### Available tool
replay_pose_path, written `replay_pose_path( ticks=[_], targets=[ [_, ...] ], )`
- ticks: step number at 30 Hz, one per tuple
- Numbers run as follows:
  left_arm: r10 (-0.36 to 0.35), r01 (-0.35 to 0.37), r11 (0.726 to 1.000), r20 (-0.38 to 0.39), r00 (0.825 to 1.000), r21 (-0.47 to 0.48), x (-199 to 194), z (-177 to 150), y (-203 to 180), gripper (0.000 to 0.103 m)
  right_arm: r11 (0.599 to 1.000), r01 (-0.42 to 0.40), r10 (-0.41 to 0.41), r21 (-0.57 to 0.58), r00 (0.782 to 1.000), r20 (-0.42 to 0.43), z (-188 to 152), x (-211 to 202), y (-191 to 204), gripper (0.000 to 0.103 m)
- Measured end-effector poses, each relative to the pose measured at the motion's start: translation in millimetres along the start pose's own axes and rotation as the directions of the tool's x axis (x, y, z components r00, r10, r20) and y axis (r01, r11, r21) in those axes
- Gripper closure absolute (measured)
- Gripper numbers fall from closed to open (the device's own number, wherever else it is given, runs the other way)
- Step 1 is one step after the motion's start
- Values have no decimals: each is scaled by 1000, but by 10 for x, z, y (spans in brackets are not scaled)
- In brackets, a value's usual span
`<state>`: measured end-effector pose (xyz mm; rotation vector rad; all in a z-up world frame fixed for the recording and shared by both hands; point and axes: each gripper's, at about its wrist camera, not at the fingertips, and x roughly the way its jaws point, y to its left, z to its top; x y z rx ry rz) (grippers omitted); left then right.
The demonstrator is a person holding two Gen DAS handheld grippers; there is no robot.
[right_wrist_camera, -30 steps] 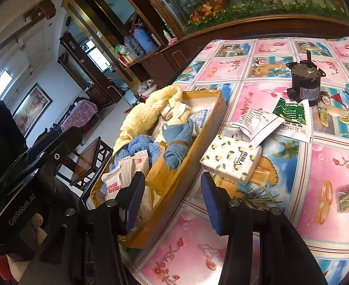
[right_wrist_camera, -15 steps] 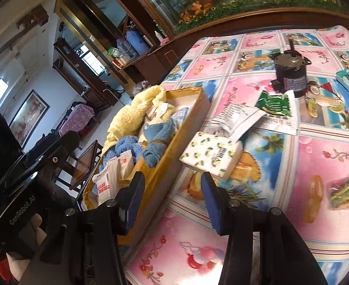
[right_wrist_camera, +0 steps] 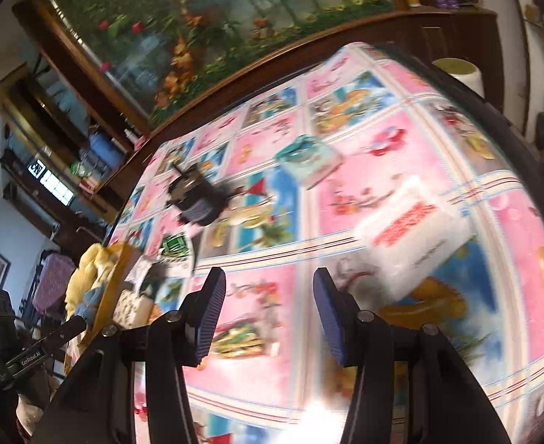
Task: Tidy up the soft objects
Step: 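Reach left gripper to white instruction sheet while right reaches toward candy bag, then grasp white instruction sheet with left gripper while right grasps clear candy bag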
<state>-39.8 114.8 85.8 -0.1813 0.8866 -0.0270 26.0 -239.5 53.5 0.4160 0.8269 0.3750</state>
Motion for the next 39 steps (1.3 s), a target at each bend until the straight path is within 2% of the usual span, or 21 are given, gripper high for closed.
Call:
replay_pose_path(
  ticks=[3,5,8,10,13,14,15,17,18,19,22,25,27,29,32,35,36,39],
  targets=[
    [22,-23,997,17,1000,72,107,159,-137,34,996,60,-64,72,996,57,95,-95,-286,53],
    [62,-63,992,17,998,109,250,296,-197,34,988,89,-101,126,991,90,141,-142,-474,53],
    [112,-106,985,-41,993,136,611,483,-232,34,978,111,-130,174,986,104,169,-122,-661,53],
    [158,-145,980,-90,983,140,858,546,-229,34,973,115,-138,198,985,106,150,-97,-739,53],
    [172,-153,977,-120,978,149,1060,564,-267,34,973,108,-130,205,987,94,126,-14,-785,53],
    [161,-139,978,-137,977,156,1085,564,-299,34,974,110,-129,200,988,87,120,15,-791,53],
    [101,-73,985,-183,978,154,1112,557,-329,34,975,109,-127,191,988,84,129,34,-789,53],
    [-65,102,988,-287,956,117,1130,506,-380,34,980,107,-121,168,989,80,133,35,-757,53],
    [-96,134,985,-290,952,113,1082,488,-396,34,981,106,-120,160,990,78,131,33,-757,53],
    [-97,134,983,-275,957,122,1016,483,-405,34,982,103,-116,156,990,75,128,33,-753,53],
    [-89,113,987,-205,975,110,838,542,-336,34,982,94,-108,164,991,81,129,22,-775,53],
    [-86,100,992,-186,979,71,872,586,-275,34,982,92,-108,165,990,90,129,13,-766,53],
    [-83,104,989,-189,979,102,948,571,-345,34,983,94,-110,157,989,97,127,-2,-748,53],
    [-66,99,980,-191,979,173,1039,530,-491,34,985,88,-106,148,987,121,127,-49,-725,53],
    [4,46,960,-176,984,278,1193,490,-685,34,995,32,-48,97,986,162,114,-131,-601,53],
    [101,-33,930,-168,981,366,1317,411,-804,33,997,-71,70,6,995,67,60,5,-331,52],
    [103,-40,926,-149,984,376,1304,396,-817,32,995,-97,97,-32,995,11,9,95,-196,52],
    [102,-30,926,-172,980,376,1314,393,-828,33,982,-141,126,-129,985,-116,-158,326,163,53]
  ],
)
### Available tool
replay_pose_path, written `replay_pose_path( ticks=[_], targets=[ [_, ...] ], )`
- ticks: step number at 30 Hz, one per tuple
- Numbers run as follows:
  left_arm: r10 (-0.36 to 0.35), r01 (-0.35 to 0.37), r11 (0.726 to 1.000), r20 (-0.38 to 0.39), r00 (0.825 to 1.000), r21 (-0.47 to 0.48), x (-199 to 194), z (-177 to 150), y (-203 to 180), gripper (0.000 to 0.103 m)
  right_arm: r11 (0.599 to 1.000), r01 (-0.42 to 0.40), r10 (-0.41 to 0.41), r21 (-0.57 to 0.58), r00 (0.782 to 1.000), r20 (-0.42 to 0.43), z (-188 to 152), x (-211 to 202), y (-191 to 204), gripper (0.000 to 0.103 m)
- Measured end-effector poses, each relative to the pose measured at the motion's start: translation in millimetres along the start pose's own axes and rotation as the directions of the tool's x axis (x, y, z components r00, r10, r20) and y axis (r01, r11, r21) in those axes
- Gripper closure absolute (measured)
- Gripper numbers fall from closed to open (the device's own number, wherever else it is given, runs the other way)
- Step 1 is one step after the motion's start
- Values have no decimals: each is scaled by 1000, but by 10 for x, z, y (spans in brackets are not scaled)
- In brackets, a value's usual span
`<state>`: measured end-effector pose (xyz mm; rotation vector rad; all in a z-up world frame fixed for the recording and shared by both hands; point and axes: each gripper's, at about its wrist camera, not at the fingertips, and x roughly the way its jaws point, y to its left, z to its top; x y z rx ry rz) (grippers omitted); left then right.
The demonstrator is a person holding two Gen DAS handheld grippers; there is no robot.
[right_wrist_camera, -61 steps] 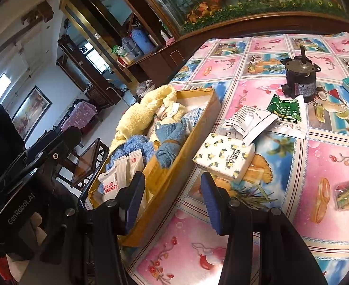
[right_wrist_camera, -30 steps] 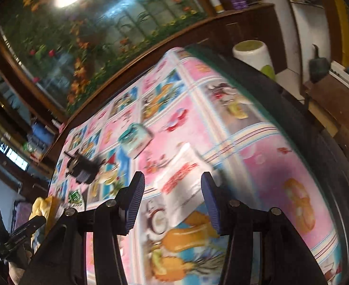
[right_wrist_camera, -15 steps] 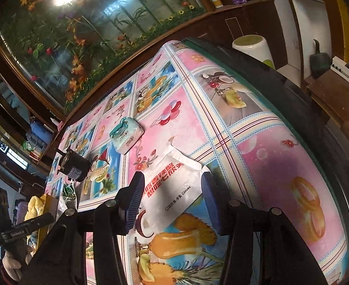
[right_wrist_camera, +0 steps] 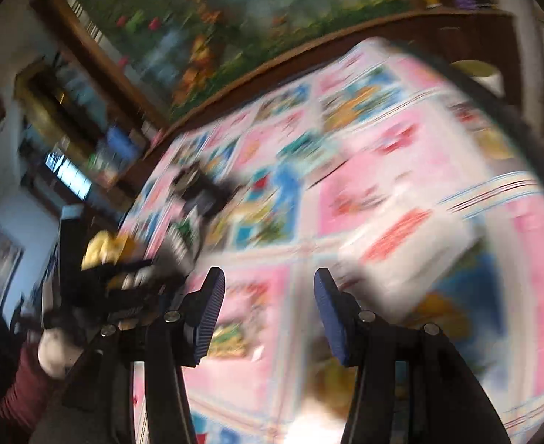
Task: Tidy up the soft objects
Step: 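Grasp white instruction sheet with left gripper while right grasps clear candy bag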
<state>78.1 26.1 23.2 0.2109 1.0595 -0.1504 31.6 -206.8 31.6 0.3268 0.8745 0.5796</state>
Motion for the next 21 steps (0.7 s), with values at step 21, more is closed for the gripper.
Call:
replay_pose_path(
  ticks=[21],
  targets=[
    [-151,163,980,103,983,-111,-486,-305,148,47,922,235,-270,-308,960,-76,-240,453,626,32]
  ],
)
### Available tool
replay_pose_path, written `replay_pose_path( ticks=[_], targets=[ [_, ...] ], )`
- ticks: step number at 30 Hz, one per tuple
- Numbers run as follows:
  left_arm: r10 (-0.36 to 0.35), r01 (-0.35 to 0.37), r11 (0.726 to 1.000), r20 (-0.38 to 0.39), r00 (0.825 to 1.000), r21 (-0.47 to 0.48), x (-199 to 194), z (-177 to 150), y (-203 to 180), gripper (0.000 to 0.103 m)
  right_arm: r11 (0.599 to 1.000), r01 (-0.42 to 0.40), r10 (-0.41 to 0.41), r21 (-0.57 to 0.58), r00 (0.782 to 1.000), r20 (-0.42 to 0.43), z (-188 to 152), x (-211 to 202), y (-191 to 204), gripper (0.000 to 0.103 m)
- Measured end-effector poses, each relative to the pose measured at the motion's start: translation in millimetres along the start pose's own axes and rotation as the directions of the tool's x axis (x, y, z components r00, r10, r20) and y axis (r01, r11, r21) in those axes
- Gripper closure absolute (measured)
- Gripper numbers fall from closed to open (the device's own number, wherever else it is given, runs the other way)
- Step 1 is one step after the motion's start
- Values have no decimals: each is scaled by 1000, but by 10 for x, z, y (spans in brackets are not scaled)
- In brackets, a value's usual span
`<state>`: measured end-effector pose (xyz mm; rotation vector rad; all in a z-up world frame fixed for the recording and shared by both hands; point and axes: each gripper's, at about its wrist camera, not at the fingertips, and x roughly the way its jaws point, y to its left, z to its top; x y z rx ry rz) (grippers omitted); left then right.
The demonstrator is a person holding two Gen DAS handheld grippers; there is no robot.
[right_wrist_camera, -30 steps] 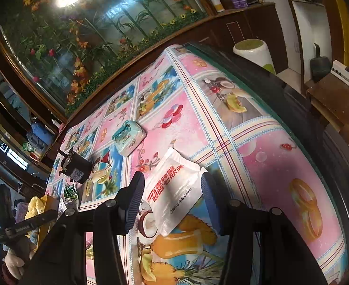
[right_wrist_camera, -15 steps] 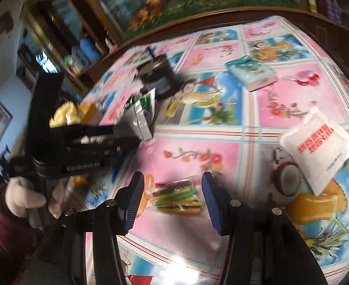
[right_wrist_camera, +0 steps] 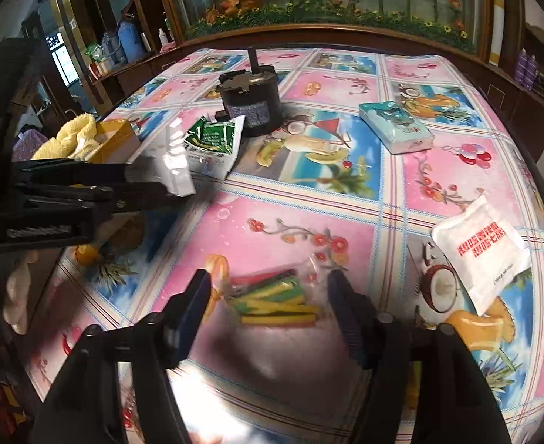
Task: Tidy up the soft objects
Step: 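Grasp white instruction sheet with left gripper while right grasps clear candy bag, then carry sheet and candy bag into the box and open both grippers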
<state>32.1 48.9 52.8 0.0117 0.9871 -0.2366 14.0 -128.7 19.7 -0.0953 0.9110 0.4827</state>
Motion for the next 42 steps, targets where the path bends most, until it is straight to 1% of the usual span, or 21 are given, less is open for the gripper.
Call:
replay_pose_path(
  ticks=[2,5,7,8,9,14,18,21,23,25,29,32,34,38,42],
  targets=[
    [-13,13,1000,12,1000,-5,-60,-31,-20,47,1000,13,-13,-7,1000,9,-25,-2,26,31],
    [-18,18,1000,25,1000,-5,-133,-75,-54,47,1000,5,-4,-21,1000,19,-21,-1,82,32],
    [-24,25,1000,32,999,-10,-187,-114,-60,47,999,26,-25,-42,999,22,-18,4,131,43],
    [-32,32,999,35,999,-15,-221,-139,-54,47,999,18,-17,-47,1000,25,-21,-3,144,61],
    [-36,37,999,39,999,-20,-250,-159,-43,47,999,-5,6,-34,1000,24,-21,-18,143,63],
    [-53,58,996,83,995,-65,-513,-297,63,47,999,-41,41,13,999,33,-76,-53,127,64],
    [-55,71,990,127,990,-121,-795,-447,266,47,997,-72,70,32,996,55,-80,-179,172,64],
    [-20,47,984,153,988,-170,-1008,-611,467,47,994,-104,102,23,992,79,-28,-299,266,64],
    [26,9,977,164,986,-211,-1140,-734,629,47,991,-131,130,5,987,93,21,-374,388,64],
    [60,-16,969,171,984,-248,-1228,-852,772,47,985,-171,171,-13,980,98,70,-413,533,64],
    [138,-78,945,171,976,-317,-1380,-1103,1074,46,964,-259,264,-64,961,88,149,-424,951,64],
    [199,-129,922,159,967,-365,-1418,-1247,1298,46,939,-330,337,-96,940,63,186,-387,1300,64],
    [222,-149,905,145,964,-398,-1422,-1331,1455,46,920,-371,378,-126,925,41,208,-343,1569,64],
    [251,-170,878,128,960,-448,-1411,-1441,1685,46,895,-403,412,-192,911,6,238,-259,2015,64],
    [256,-170,860,120,959,-482,-1385,-1482,1867,46,879,-415,420,-234,907,-31,277,-110,2345,63]
  ],
)
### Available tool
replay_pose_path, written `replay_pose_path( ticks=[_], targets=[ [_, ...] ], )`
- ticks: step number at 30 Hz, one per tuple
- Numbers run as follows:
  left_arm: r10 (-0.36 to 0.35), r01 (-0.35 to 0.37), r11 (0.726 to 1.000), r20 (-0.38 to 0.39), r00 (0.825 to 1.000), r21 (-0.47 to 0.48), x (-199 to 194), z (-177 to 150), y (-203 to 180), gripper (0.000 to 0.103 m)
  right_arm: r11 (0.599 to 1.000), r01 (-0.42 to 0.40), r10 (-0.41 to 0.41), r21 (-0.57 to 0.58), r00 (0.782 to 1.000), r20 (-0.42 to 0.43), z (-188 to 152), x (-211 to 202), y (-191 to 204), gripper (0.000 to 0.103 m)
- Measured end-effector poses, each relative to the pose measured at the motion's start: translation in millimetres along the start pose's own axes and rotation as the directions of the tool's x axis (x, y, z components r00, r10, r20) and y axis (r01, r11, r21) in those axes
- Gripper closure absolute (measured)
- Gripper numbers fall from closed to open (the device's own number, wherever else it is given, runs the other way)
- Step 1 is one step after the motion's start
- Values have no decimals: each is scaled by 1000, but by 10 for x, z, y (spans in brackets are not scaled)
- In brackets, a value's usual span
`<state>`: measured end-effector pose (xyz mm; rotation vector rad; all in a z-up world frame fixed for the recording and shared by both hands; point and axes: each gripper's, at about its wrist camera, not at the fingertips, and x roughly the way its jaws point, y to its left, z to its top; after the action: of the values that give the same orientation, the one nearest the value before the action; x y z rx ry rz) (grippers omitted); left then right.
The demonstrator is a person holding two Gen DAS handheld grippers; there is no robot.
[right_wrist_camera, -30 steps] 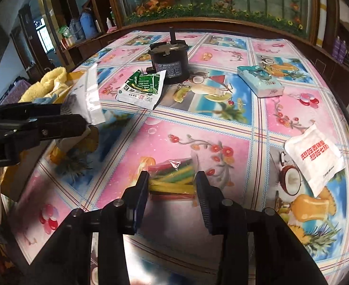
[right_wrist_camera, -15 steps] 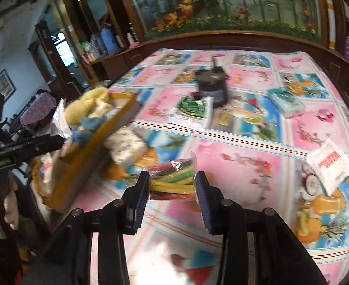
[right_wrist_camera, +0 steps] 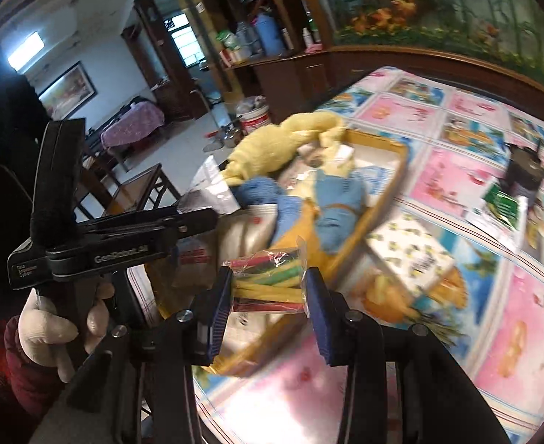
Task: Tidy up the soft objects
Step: 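Carry sheet and candy bag into the box and open both grippers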
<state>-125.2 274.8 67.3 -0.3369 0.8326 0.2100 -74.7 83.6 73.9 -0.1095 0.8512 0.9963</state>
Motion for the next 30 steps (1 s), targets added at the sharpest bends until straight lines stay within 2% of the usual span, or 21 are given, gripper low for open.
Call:
replay_pose_path(
  ticks=[4,9,11,17,27,30],
  targets=[
    [11,-11,1000,18,1000,-20,-2,12,78,43,1000,14,-15,-21,999,-35,32,251,99,62],
    [76,-77,997,67,995,13,-89,-1,17,42,1000,4,-5,-18,999,-47,39,337,124,46],
    [120,-122,992,84,989,18,-138,-8,-22,42,1000,3,-3,-16,1000,-30,49,292,129,44],
    [252,-266,963,188,949,51,-373,-73,-246,42,999,-12,11,30,1000,26,14,69,46,44],
    [340,-382,917,278,898,112,-601,-176,-665,42,994,-32,21,106,995,97,-185,-270,-156,44],
    [346,-395,909,290,892,130,-633,-202,-778,42,991,-35,20,132,993,116,-250,-362,-247,44]
  ],
)
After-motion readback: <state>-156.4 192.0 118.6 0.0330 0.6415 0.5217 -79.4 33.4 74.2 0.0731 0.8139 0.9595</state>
